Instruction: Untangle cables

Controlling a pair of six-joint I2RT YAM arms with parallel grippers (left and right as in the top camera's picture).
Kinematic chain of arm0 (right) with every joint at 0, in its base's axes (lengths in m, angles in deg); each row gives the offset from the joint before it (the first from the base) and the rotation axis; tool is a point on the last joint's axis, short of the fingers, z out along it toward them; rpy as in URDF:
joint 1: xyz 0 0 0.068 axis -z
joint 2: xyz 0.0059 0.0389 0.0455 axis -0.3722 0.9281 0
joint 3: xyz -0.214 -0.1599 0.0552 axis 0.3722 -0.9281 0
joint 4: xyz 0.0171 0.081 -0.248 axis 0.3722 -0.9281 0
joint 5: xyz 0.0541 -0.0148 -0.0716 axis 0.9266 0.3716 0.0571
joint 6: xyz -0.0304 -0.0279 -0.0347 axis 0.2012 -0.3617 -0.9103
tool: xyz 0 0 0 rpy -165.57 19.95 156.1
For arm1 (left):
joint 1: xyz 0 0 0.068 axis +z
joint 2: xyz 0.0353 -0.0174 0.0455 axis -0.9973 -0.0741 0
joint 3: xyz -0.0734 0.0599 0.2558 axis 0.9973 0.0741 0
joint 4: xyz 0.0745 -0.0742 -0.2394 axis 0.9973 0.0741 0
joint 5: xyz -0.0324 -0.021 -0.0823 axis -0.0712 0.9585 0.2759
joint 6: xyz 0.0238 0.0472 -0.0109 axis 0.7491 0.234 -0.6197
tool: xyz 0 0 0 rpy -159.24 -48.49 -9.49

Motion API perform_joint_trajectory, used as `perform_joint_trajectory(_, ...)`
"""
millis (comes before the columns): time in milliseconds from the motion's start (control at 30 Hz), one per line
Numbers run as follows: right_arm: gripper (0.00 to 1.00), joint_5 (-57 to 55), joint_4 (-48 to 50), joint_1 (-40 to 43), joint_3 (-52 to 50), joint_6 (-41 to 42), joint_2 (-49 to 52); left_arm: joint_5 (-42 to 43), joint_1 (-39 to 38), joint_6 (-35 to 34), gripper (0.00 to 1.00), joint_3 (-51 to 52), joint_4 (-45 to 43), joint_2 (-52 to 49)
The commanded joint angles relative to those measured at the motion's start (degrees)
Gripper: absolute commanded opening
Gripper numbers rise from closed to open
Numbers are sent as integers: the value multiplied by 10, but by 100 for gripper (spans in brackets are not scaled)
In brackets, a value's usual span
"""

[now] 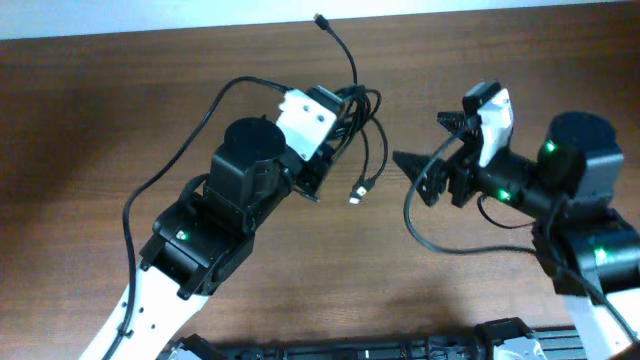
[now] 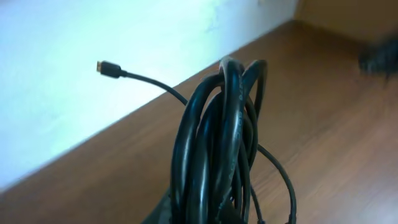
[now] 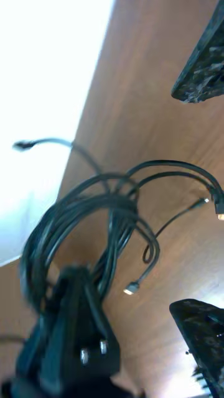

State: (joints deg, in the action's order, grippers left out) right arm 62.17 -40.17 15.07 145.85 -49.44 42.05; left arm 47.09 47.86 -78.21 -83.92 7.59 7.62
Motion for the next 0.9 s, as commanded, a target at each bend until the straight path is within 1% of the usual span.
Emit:
perform_joint_trajectory(0,98,26,-1,1,0,-75,-33,136,1,172,0,-12,-2,14)
perform_joint_trajectory(67,98,26,-4,1,0,-89,-47,221,1,231,0,-12,-2,14)
perform_joint_trajectory(100,99,26,-7,1,0,-101,-50,241,1,245,0,-12,-2,14)
perform_joint_trajectory(200,99,26,-24,1,0,-115,-52,256,1,247,0,-12,-5,14)
perform_joint_trajectory(267,99,26,-33,1,0,-129,-52,306,1,247,0,-12,-11,14)
perform_joint_trajectory(333,100,33,-32,1,0,-129,-52,333,1,247,0,-12,-19,14)
perform_joint_trajectory(400,91,68,-32,1,0,-129,-52,366,1,247,0,-12,-32,14)
perform_joint_trajectory(433,78,76,-33,1,0,-129,-52,382,1,247,0,-12,-41,14)
perform_joint_trajectory(467,30,78,-34,1,0,-129,-52,393,1,247,0,-12,-49,14)
perform_joint_trajectory(500,5,78,-35,1,0,-129,-52,393,1,247,0,-12,-54,14)
perform_joint_trajectory(533,4,78,-35,1,0,-129,-52,392,1,247,0,-12,-54,14)
perform_joint_trajectory(567,4,78,-35,1,0,-129,-52,392,1,247,6,-12,-55,14)
perform_joint_trajectory(600,4,77,-34,1,0,-127,-52,385,1,246,24,-12,-55,14)
perform_joint_trajectory(633,4,73,-35,1,0,-127,-52,377,1,246,44,-12,-55,14)
perform_joint_trajectory(667,4,54,-34,1,0,-123,-52,363,1,241,68,-12,-54,14)
perform_joint_trajectory(700,4,21,-32,1,0,-98,-52,338,1,221,77,-12,-55,16)
perform_joint_trajectory(733,4,-36,-30,1,0,-56,-52,304,1,190,99,-12,-54,21)
perform_joint_trajectory(767,4,-68,-30,1,0,-33,-52,278,1,167,99,-12,-54,26)
perform_joint_trajectory(800,4,-80,-30,1,0,-27,-52,261,1,151,99,-12,-54,31)
perform_joint_trajectory(867,4,-86,-24,1,0,-21,-52,191,1,97,99,-12,-49,43)
